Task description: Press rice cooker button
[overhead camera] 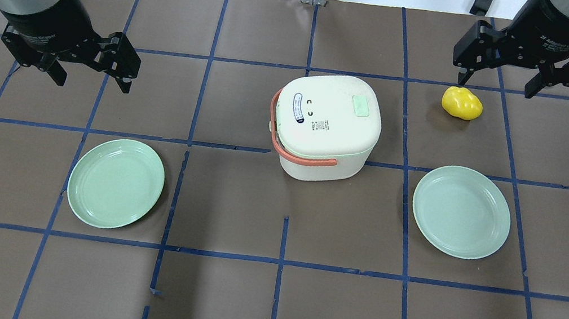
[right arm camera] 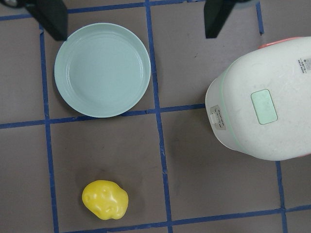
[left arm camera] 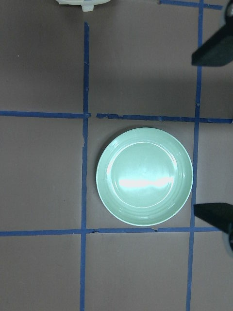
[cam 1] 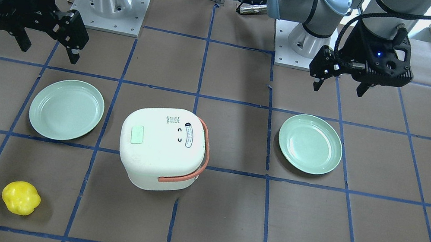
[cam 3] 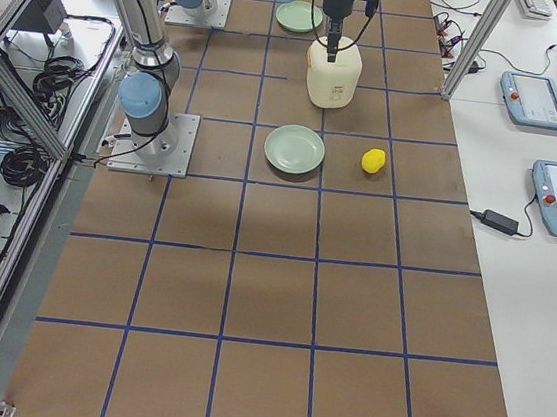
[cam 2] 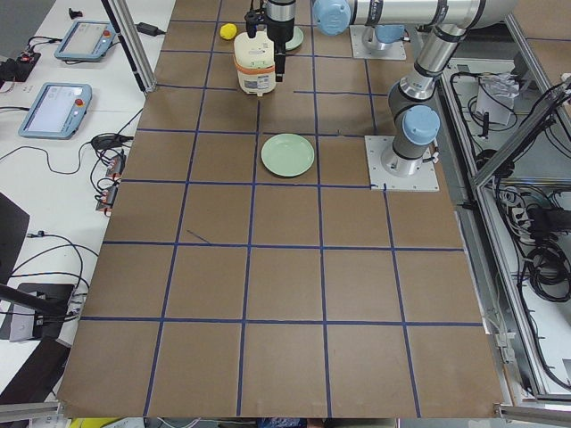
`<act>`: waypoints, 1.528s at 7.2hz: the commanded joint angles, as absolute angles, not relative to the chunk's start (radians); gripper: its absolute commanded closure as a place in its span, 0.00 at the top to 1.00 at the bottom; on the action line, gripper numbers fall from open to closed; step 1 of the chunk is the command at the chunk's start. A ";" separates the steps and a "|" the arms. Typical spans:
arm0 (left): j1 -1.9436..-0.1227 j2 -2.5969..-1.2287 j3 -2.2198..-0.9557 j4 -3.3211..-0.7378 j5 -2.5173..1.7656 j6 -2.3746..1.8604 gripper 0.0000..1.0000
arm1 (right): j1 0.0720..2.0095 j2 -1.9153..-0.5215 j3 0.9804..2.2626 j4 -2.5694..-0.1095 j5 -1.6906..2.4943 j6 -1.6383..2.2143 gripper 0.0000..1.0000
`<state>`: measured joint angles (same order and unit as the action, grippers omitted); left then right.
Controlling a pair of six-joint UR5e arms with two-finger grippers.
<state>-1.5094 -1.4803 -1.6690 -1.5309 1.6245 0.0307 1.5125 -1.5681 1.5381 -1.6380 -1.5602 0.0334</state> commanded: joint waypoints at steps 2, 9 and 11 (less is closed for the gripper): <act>-1.509 -1.480 -1.669 -1.532 1.624 0.031 1.00 | 1.513 -1.566 1.540 -1.635 -1.560 0.034 1.00; -1.509 -1.480 -1.669 -1.532 1.624 0.031 1.00 | 1.595 -1.459 1.517 -1.718 -1.470 0.046 0.05; -1.509 -1.480 -1.669 -1.531 1.624 0.031 1.00 | 1.660 -1.369 1.511 -1.836 -1.468 0.058 0.05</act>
